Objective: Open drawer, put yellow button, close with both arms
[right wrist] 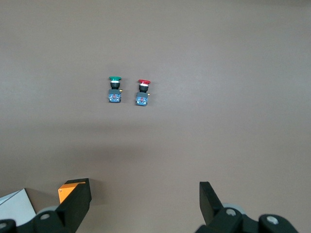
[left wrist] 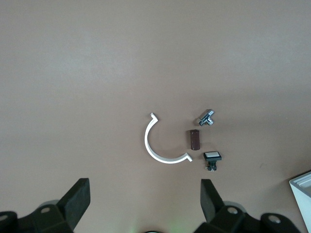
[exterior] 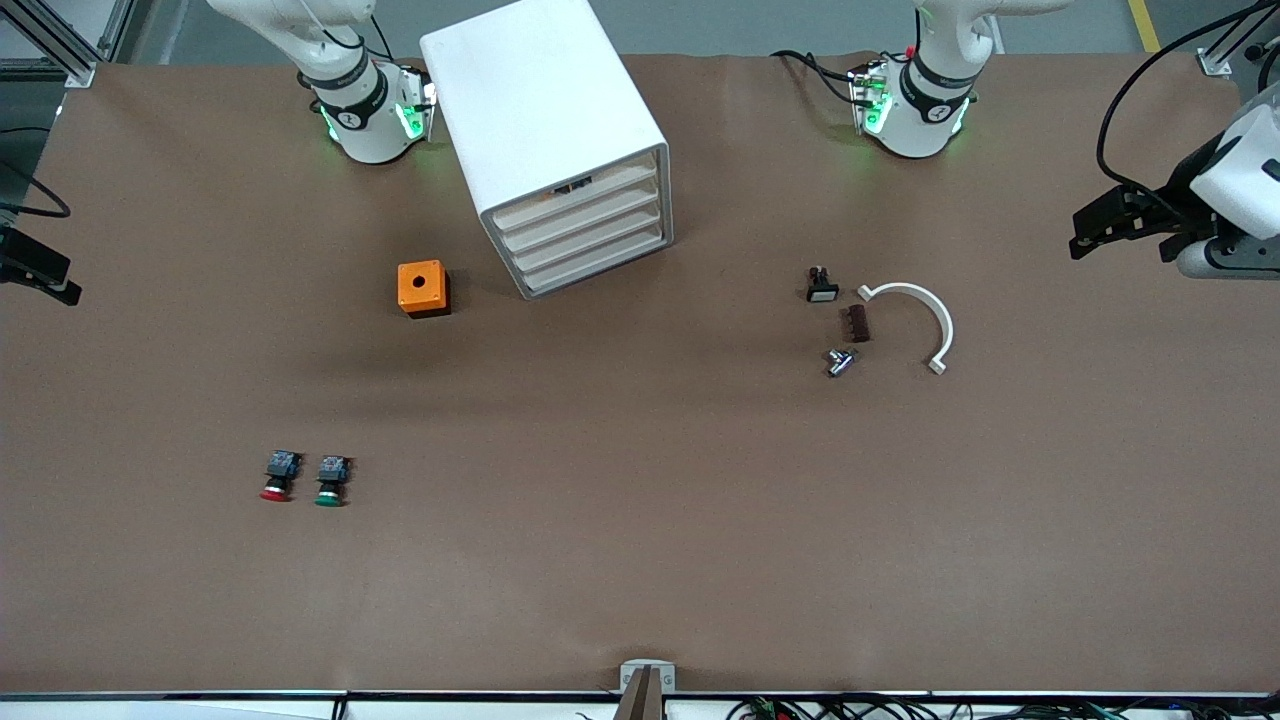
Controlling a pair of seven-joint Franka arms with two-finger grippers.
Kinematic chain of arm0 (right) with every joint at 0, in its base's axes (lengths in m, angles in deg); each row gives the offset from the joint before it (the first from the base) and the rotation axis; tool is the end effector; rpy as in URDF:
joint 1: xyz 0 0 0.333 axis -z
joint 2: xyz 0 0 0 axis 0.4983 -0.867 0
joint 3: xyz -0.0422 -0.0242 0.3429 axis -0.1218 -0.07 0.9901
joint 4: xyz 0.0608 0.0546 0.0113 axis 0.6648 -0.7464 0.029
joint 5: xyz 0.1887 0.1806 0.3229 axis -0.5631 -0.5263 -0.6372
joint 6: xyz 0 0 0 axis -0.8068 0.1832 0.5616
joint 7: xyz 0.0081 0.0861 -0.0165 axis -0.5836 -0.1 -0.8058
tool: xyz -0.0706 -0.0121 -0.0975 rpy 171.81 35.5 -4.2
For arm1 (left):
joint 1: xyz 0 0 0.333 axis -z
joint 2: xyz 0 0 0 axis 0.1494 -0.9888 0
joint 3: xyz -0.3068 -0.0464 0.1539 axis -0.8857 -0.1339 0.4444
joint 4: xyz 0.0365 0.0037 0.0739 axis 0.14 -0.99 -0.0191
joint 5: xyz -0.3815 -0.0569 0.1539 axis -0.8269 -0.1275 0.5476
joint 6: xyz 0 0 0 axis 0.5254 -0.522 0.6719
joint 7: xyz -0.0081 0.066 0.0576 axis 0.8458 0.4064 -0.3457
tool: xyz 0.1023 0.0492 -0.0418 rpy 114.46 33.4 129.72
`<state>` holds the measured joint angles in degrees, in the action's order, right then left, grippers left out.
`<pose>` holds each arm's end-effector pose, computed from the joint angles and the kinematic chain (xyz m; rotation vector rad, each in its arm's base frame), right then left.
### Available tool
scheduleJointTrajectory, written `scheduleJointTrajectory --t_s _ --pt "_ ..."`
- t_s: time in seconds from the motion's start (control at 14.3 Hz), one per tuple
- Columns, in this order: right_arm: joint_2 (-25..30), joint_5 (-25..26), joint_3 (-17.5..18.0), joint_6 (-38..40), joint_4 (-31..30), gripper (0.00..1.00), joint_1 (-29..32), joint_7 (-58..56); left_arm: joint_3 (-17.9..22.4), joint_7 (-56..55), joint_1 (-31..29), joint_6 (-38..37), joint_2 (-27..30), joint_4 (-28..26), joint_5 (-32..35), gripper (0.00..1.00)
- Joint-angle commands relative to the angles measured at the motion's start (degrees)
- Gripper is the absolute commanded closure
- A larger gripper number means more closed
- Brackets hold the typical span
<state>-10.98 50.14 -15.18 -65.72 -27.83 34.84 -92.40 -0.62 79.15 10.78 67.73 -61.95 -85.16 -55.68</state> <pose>0.5938 -0.0872 0.6483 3.1081 0.0376 0.0804 0.5604 -0.0419 0.6368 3.1260 -0.0819 -0.0756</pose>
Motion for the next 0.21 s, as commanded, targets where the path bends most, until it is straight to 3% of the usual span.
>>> scheduleJointTrajectory --t_s 0.0,0.14 --pt "0.4 0.2 0.8 0.4 -0.3 0.0 0.8 0.2 -0.5 -0.4 -0.2 -1.1 -0.4 1.3 0.6 0.0" --pt "0.4 0.2 0.8 0.4 -0.3 0.0 0.8 0.2 -0.5 -0.4 -0.2 -1.1 -0.4 1.3 0.6 0.0"
